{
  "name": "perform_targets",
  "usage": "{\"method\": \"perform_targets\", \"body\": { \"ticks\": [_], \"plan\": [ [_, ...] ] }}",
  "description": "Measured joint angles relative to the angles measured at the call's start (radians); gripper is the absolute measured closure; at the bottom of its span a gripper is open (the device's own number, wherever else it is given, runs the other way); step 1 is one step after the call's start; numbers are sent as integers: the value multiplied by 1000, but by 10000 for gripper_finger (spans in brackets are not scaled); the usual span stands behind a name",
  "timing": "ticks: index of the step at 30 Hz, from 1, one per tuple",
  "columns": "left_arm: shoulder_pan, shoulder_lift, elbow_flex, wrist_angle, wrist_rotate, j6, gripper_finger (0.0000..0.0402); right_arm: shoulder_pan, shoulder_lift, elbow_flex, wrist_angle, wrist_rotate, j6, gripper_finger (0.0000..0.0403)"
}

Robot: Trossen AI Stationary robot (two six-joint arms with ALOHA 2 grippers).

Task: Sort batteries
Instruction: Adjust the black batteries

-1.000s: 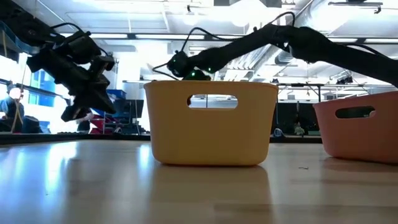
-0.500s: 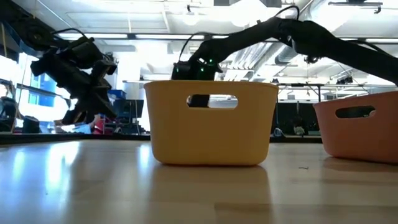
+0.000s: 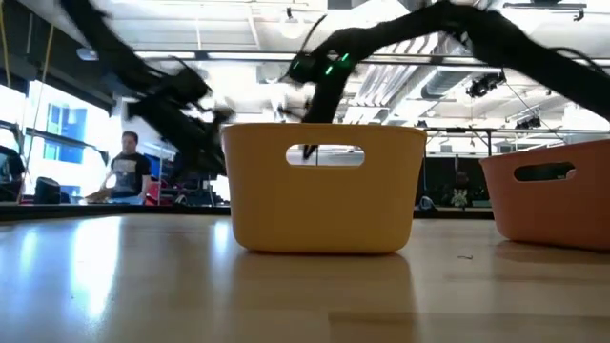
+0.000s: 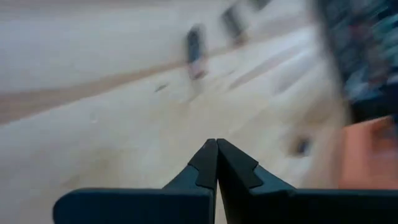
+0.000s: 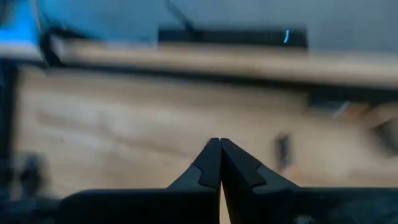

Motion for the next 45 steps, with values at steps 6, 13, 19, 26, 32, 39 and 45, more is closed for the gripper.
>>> {"method": "perform_targets", "body": {
  "ticks": [6,13,19,26,32,39,45],
  "plan": [
    [-5,268,225,-50,-17,2,402,-86,-191,-2,-25,95,-127,403],
    [-32,466,479,-168,-91,78,402,-128,-329,-1,-44,171,-224,403],
    [-73,585,656,-367,-155,145,401,-127,-366,-1,-42,161,-291,403],
    [-144,591,735,-388,-168,160,402,-128,-365,-2,-181,53,-401,403],
    [-91,455,723,-533,-179,220,402,-151,-366,-174,-468,-59,-557,403],
    [90,121,468,-545,-219,263,402,-68,-452,-722,-134,-241,-442,403],
    [227,-148,224,-514,-168,212,401,49,-623,-1091,94,-190,-14,403]
  ]
}}
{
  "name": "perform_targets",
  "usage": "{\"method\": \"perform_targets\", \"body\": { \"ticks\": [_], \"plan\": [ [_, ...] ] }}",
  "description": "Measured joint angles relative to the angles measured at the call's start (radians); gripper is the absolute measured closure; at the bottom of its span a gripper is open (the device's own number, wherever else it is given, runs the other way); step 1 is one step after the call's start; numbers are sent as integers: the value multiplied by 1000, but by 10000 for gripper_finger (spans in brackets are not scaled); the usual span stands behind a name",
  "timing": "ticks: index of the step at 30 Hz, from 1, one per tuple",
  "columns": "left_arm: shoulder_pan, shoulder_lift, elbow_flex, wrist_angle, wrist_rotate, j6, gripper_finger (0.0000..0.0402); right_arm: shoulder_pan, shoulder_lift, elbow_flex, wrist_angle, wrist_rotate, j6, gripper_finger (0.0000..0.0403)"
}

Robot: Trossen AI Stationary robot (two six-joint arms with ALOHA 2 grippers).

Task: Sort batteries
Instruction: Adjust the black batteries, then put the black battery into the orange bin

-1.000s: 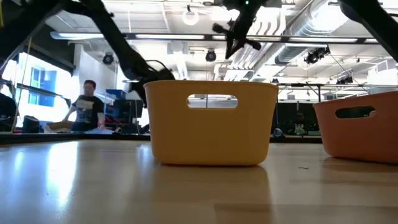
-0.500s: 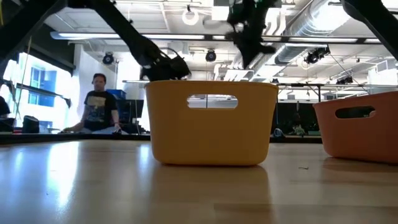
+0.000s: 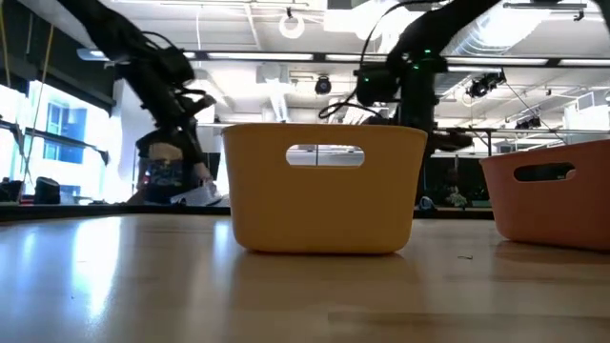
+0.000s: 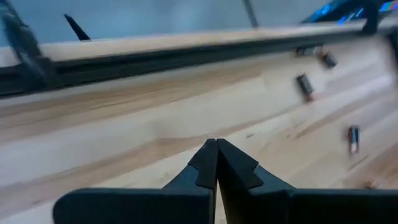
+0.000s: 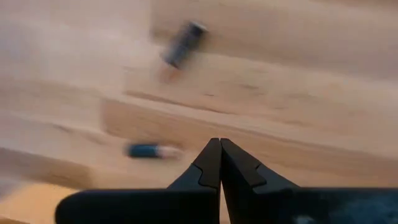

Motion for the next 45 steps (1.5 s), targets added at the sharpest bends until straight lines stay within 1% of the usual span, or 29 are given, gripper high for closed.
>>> {"method": "perform_targets", "body": {
  "ticks": [3,5,7,10,11,16,18,20,22,25,26,29,31,32,34,36,39,42,43,45],
  "plan": [
    [27,-50,-51,49,50,-33,402,37,-70,-128,206,19,189,403],
    [29,-52,-54,77,114,-42,401,58,-97,-183,273,94,269,403],
    [24,-44,-54,100,172,-32,401,74,-103,-221,260,121,304,400],
    [8,-33,-54,118,221,-20,401,97,-103,-269,221,85,308,392],
    [4,-31,-54,122,236,-11,401,105,-103,-283,215,79,339,389],
    [-23,-30,-54,116,250,22,402,146,-126,-290,130,183,497,385],
    [-28,-30,-54,107,284,30,402,149,-149,-299,118,180,497,379],
    [-37,-30,-54,102,292,31,402,142,-174,-306,105,157,462,366],
    [-46,-30,-54,102,292,32,402,122,-195,-329,83,136,416,344],
    [-55,-30,-54,102,292,31,401,78,-225,-398,62,49,370,300],
    [-58,-30,-54,101,292,30,402,71,-237,-420,61,39,361,285],
    [-68,-30,-54,100,292,22,402,63,-282,-503,153,-4,385,247],
    [-76,-30,-54,100,292,20,402,64,-308,-548,259,-27,409,230],
    [-80,-30,-54,100,291,10,401,68,-316,-564,275,-27,416,224],
    [-86,-30,-54,102,285,-3,401,76,-318,-593,256,-33,440,218],
    [-93,-30,-54,104,280,-5,402,87,-314,-625,231,-12,464,216],
    [-101,-30,-54,105,262,-13,401,98,-320,-655,269,-10,493,215],
    [-104,-30,-54,106,254,-39,401,98,-319,-656,285,-8,504,215],
    [-105,-30,-54,103,254,-46,402,98,-318,-646,277,-7,488,215],
    [-107,-30,-54,104,254,-57,402,97,-319,-606,227,-2,386,215]
  ]
}}
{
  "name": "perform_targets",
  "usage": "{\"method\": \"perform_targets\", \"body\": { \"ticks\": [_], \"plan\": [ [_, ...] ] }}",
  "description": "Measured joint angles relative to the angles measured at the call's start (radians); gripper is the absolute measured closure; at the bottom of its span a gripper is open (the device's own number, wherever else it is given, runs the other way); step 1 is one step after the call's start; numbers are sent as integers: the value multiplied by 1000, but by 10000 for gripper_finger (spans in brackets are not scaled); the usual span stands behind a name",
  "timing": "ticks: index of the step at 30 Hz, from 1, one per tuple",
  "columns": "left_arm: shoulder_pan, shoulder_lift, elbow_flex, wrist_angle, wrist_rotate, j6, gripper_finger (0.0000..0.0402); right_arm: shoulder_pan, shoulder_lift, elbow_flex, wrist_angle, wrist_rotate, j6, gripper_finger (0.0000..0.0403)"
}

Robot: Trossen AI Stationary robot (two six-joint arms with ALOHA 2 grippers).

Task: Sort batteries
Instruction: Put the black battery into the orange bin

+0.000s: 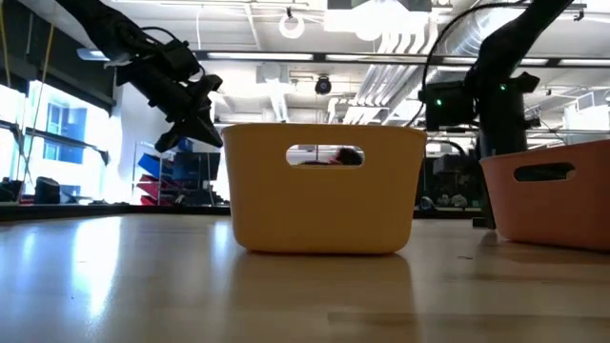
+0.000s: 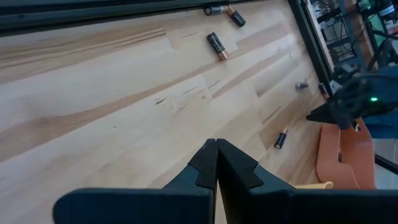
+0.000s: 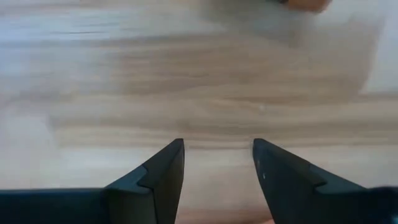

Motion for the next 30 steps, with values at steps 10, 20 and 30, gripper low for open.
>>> {"method": "perform_targets", "body": {
  "ticks": [10,20,30],
  "plan": [
    [-2,0,0,3,-5,-27,402,-278,-43,131,-117,162,-454,215],
    [-32,0,0,3,-24,-34,402,-544,102,137,18,190,-1044,215],
    [-77,0,0,5,-48,-79,402,-519,269,371,12,311,-1107,215]
  ]
}}
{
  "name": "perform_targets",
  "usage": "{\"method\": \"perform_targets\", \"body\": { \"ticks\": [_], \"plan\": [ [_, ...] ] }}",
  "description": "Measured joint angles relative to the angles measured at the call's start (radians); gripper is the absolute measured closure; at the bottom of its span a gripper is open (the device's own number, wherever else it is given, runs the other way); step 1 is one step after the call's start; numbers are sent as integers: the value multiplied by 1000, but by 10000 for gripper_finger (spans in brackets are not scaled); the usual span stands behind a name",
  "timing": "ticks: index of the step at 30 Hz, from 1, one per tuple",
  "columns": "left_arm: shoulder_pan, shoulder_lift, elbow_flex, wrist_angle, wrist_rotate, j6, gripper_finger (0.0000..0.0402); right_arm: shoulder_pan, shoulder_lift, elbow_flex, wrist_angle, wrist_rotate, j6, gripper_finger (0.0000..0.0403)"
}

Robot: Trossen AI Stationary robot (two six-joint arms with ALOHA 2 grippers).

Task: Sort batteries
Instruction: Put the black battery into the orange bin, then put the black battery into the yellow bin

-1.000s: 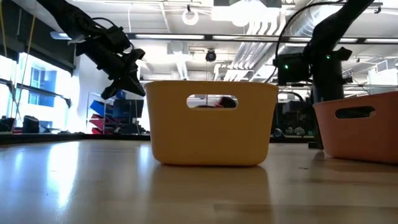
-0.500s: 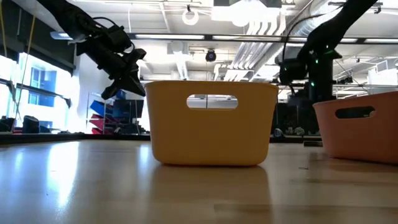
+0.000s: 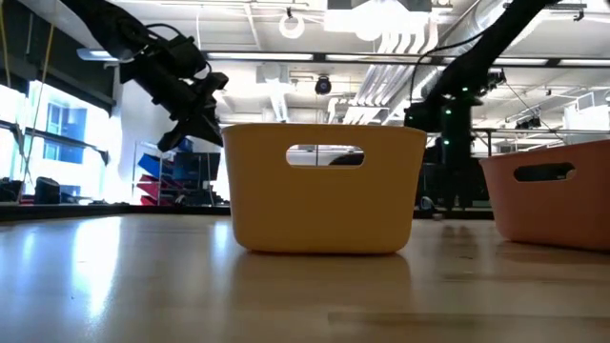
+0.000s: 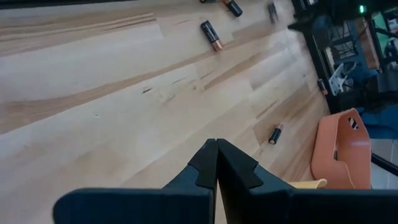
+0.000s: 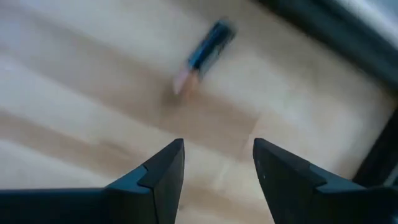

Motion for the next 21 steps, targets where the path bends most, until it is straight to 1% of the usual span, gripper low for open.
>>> {"method": "perform_targets", "body": {
  "ticks": [2,3,5,7,9,10,12,15,16,17,19,21],
  "plan": [
    [-10,0,0,0,-3,-4,402,-21,53,87,-57,3,-74,215],
    [-15,0,0,0,-5,-11,401,-29,78,133,-90,-6,-68,215],
    [-27,0,0,-1,-5,-23,401,-45,120,201,-130,-84,15,215],
    [-41,0,0,-2,-4,-23,401,-49,160,239,-140,-171,108,215],
    [-53,0,0,-2,-5,-18,401,-41,181,266,-87,-217,215,215],
    [-59,0,0,-2,-6,-18,401,-34,184,280,-58,-220,255,215],
    [-69,0,0,-2,-12,-17,402,-14,187,292,-45,-206,315,215],
    [-77,0,0,-2,-21,-9,402,19,198,289,-68,-80,396,215],
    [-81,0,0,-2,-31,-5,402,26,197,288,-63,-33,442,215],
    [-82,0,0,-2,-41,2,402,32,194,284,-56,-9,488,215],
    [-84,0,0,-2,-42,11,402,37,194,266,-51,2,580,215],
    [-84,0,0,-2,-38,16,402,37,196,239,-3,2,652,215]
  ]
}}
